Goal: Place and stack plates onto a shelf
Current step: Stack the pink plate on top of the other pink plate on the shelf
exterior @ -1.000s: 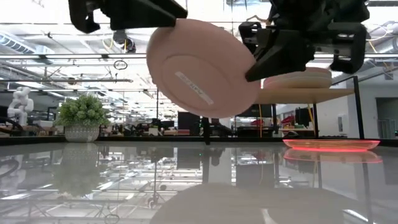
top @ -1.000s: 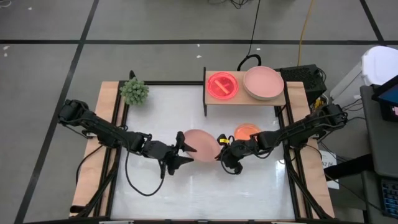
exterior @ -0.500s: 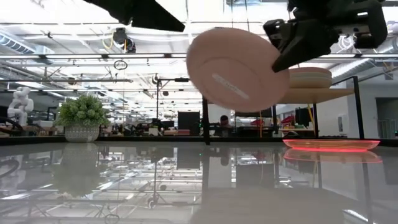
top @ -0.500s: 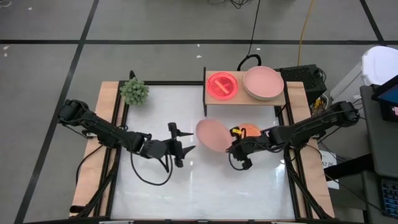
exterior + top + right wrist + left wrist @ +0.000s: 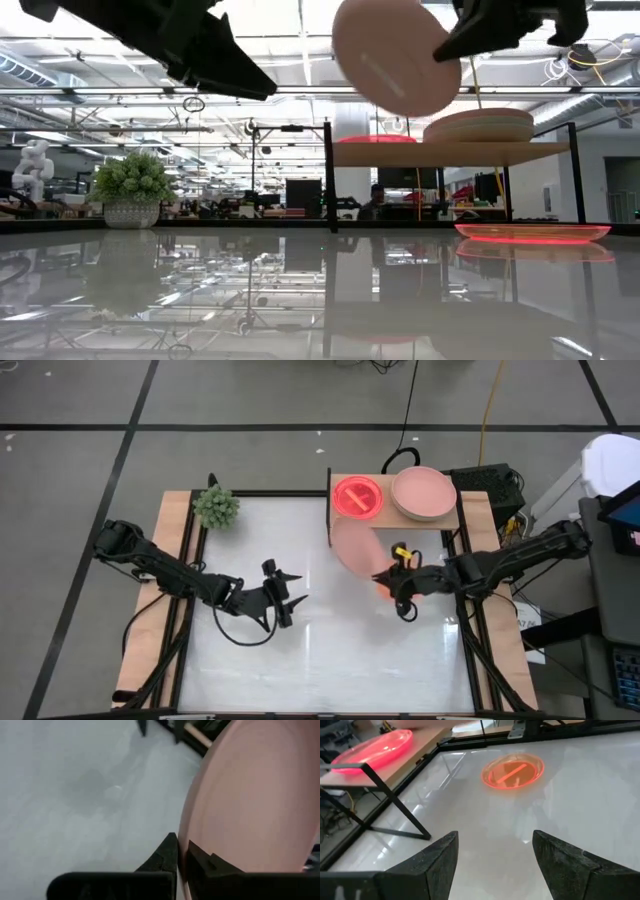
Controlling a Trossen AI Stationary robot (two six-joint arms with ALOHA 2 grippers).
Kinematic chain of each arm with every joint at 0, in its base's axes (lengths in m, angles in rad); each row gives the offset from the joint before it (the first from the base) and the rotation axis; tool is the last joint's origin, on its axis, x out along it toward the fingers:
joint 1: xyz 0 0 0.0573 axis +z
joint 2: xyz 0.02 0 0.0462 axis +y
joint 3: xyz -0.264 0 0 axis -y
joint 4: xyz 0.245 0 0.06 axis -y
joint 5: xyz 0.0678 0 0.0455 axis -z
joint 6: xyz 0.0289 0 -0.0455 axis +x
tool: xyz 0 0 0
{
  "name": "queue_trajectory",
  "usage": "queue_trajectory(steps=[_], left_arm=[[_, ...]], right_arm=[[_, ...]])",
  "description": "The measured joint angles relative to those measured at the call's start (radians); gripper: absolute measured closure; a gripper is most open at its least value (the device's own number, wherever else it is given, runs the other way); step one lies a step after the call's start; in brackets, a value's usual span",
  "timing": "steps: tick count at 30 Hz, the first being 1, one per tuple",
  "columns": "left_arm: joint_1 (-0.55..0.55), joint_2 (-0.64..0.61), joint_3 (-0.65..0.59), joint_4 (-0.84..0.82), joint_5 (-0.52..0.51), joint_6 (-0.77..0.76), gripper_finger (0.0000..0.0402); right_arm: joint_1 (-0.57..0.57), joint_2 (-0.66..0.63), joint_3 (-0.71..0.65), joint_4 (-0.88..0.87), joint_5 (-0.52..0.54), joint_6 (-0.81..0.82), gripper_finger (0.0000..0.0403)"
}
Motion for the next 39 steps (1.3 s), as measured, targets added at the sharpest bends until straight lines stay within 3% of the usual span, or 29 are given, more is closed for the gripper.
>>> queue_trajectory(steps=[8, 14, 25, 39], left_arm=[[-0.003, 0.000, 0.000, -0.004, -0.006, -0.097, 0.0142], [-0.002, 0.000, 0.000, -0.005, -0.006, -0.119, 0.0142], [0.005, 0.000, 0.000, -0.004, -0.006, -0.154, 0.0142], [0.005, 0.000, 0.000, 0.004, -0.006, -0.154, 0.0142]], right_arm=[[-0.010, -0.084, 0.019, 0.001, 0.139, -0.100, 0.0402], [-0.061, -0.103, 0.108, -0.064, 0.240, -0.176, 0.0402], [-0.259, -0.103, 0.315, -0.272, 0.238, -0.203, 0.0402], [-0.496, -0.097, 0.393, -0.522, 0.121, -0.117, 0.0403]])
